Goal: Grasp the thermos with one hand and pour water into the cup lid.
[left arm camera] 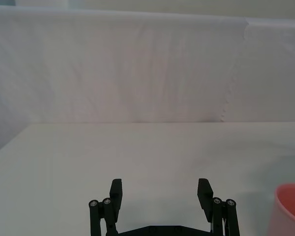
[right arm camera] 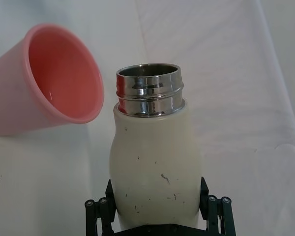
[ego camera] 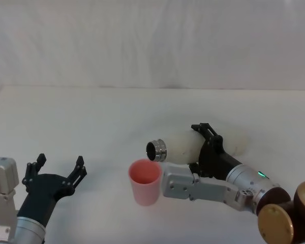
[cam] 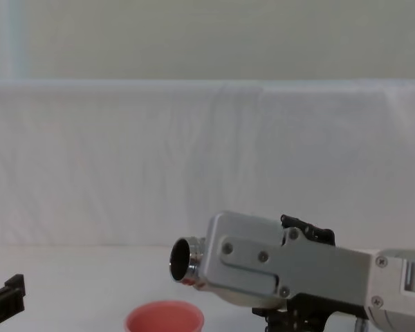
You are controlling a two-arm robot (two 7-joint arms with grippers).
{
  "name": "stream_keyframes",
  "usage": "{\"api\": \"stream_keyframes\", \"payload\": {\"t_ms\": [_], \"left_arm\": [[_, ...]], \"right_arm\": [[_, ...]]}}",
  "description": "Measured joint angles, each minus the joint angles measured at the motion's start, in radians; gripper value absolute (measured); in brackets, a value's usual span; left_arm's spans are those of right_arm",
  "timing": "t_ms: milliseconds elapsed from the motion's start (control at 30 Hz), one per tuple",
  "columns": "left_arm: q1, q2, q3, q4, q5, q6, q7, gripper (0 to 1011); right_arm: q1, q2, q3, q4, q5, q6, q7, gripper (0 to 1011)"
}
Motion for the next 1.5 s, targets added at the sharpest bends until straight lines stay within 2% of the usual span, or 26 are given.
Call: {"api": "stream_keyframes", "payload": {"t_ms": [500,1500], "left_arm": [[0.000,0.000,0.000,0.000,0.000,0.000,0.000,1001],[0.000,0.000,0.000,0.000,0.000,0.000,0.000,1001]], "right_arm": [[0.001,-0.013,-0.003,0.011,-0.056,0.027,-0.003,962],[0.009,-0.005,-0.019,0.006,-0.115,0.020,0.003,962]]}}
